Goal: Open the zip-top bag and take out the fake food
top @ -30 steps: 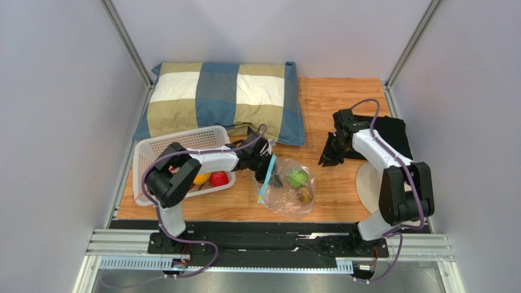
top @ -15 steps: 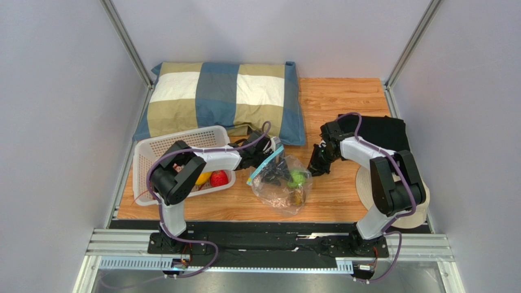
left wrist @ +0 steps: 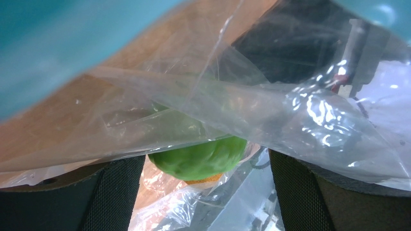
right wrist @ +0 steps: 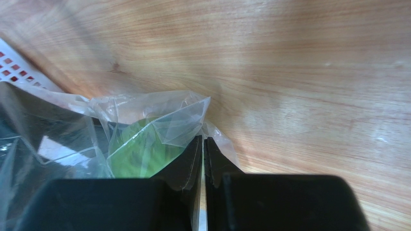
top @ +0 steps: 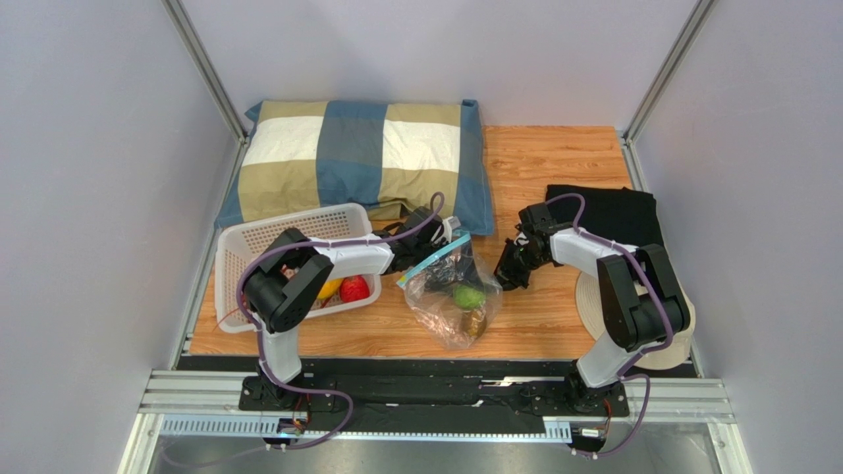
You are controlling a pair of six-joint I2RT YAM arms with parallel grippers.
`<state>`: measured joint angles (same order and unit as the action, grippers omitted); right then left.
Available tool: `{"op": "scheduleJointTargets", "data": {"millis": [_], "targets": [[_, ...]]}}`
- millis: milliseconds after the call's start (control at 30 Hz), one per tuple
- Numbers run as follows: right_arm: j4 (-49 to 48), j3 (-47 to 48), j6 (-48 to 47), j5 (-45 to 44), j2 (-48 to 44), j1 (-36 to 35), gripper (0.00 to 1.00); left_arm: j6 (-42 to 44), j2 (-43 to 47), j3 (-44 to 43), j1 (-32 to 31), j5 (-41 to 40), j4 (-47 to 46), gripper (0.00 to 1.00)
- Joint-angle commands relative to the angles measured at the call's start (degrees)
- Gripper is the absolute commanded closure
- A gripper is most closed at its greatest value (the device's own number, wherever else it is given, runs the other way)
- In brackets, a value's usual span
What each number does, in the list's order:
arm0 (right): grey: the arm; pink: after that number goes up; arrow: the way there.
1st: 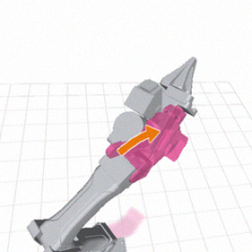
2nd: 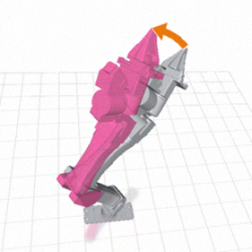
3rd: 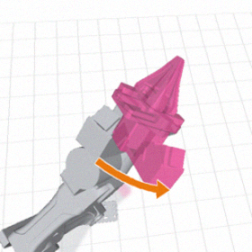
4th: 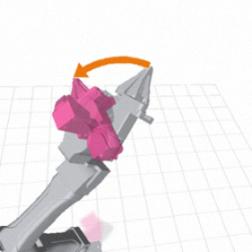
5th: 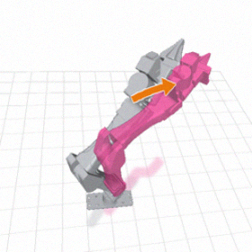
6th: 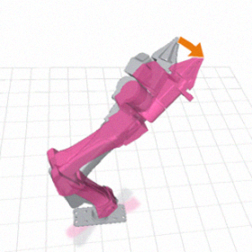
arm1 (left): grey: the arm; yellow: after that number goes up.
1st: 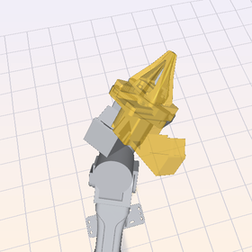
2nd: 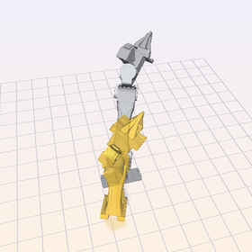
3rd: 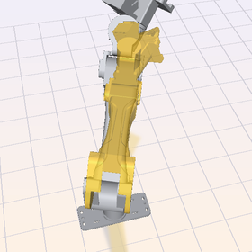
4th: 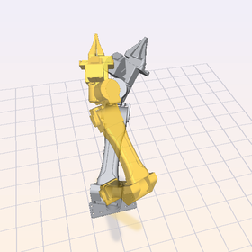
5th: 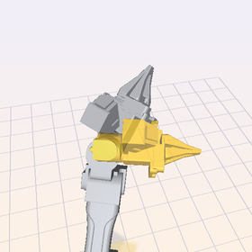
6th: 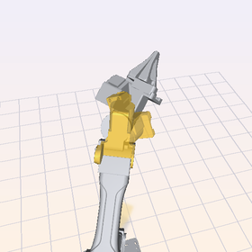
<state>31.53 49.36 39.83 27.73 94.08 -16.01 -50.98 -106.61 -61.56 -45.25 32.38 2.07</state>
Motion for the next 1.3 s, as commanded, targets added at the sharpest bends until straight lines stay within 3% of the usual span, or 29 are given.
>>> {"op": "scheduleJointTargets", "data": {"millis": [0,167,233,300,333,367,467,533,633,767,933,1167,1267], "targets": [[-4.37,-0.41,3.49,4.88,-1.10,-0.43,0.93,1.85,-2.02,-2.42,-0.80,-0.47,-0.92,0.04],[-3.84,-0.67,3.67,4.09,-2.06,-0.34,0.95,3.60,-4.57,-4.62,-0.80,-1.61,0.57,0.14],[-2.53,-0.06,2.45,3.92,-2.50,-0.34,0.95,4.48,-4.84,-5.76,-0.80,-2.14,1.97,0.27],[4.19,2.04,-0.53,-0.63,-2.59,-0.25,0.94,5.45,-4.66,-6.38,-0.80,-2.41,3.38,0.55],[6.50,3.01,-2.11,-2.74,-2.76,-0.08,0.91,5.89,-4.40,-6.55,-0.80,-2.50,5.04,0.63],[9.05,5.46,-6.22,-7.11,-3.03,0.62,0.89,6.85,-3.35,-6.82,-0.80,-3.02,6.18,0.81],[18.81,8.72,-12.03,-15.57,-5.65,2.81,0.75,8.70,-0.72,-7.52,-0.80,-3.90,12.07,0.98],[22.34,8.65,-13.37,-17.17,-8.29,3.96,0.57,8.53,0.78,-7.61,-0.71,-3.38,15.23,1.00],[24.19,7.24,-13.29,-14.64,-14.26,5.46,0.39,7.13,3.07,-7.78,-0.62,-2.42,17.79,1.00],[23.23,3.56,-10.66,-6.91,-21.30,5.46,0.26,5.19,3.51,-10.06,-0.45,-1.01,21.22,1.00],[9.28,-5.65,-8.55,3.90,-31.92,5.46,0.12,5.98,2.63,-14.19,-0.54,-0.56,28.06,1.00],[-7.26,-12.88,-4.60,9.71,-25.99,5.55,0.15,7.91,6.67,-16.31,-0.36,-2.94,35.20,1.00],[-13.14,-13.59,-3.45,11.38,-23.17,5.55,0.32,8.88,8.69,-16.31,-0.27,-3.90,36.43,1.00]]}}
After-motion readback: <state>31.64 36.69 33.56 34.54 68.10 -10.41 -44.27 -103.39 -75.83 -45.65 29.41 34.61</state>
